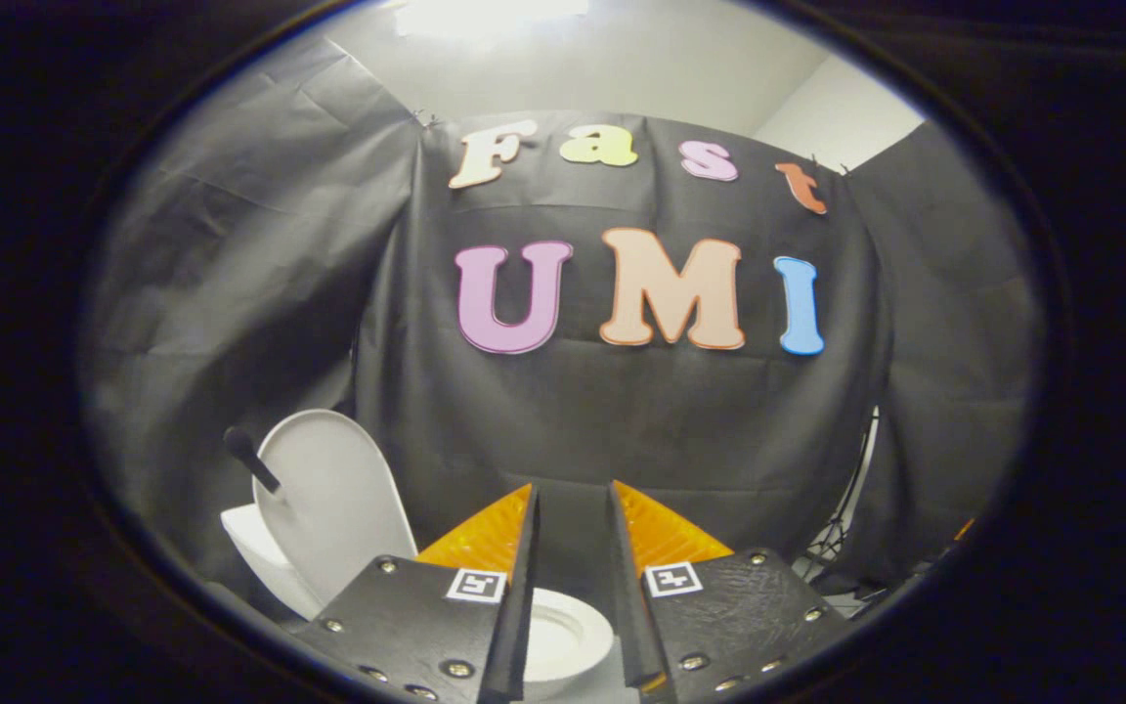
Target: Open the toilet lid.
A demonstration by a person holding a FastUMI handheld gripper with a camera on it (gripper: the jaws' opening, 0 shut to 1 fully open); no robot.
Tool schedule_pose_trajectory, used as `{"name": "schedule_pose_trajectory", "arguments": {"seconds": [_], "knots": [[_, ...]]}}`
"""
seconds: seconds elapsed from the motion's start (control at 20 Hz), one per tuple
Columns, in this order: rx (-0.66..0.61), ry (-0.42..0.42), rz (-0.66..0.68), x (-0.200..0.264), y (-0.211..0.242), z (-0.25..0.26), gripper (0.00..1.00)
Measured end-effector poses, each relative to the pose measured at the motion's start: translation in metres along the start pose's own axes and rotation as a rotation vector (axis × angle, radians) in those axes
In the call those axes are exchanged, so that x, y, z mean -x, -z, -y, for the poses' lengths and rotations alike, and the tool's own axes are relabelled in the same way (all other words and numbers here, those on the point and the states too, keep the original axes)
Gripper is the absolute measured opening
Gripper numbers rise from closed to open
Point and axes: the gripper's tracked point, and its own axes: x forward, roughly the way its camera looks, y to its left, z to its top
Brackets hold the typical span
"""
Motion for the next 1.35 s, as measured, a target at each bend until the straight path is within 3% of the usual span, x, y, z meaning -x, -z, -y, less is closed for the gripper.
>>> {"name": "schedule_pose_trajectory", "arguments": {"seconds": [0.2, 0.5, 1.35], "knots": [[-0.016, 0.049, -0.021, 0.032, 0.031, 0.046, 0.37], [-0.058, 0.101, -0.047, 0.058, 0.068, 0.075, 0.37], [-0.214, 0.096, -0.110, 0.065, 0.129, 0.088, 0.38]]}}
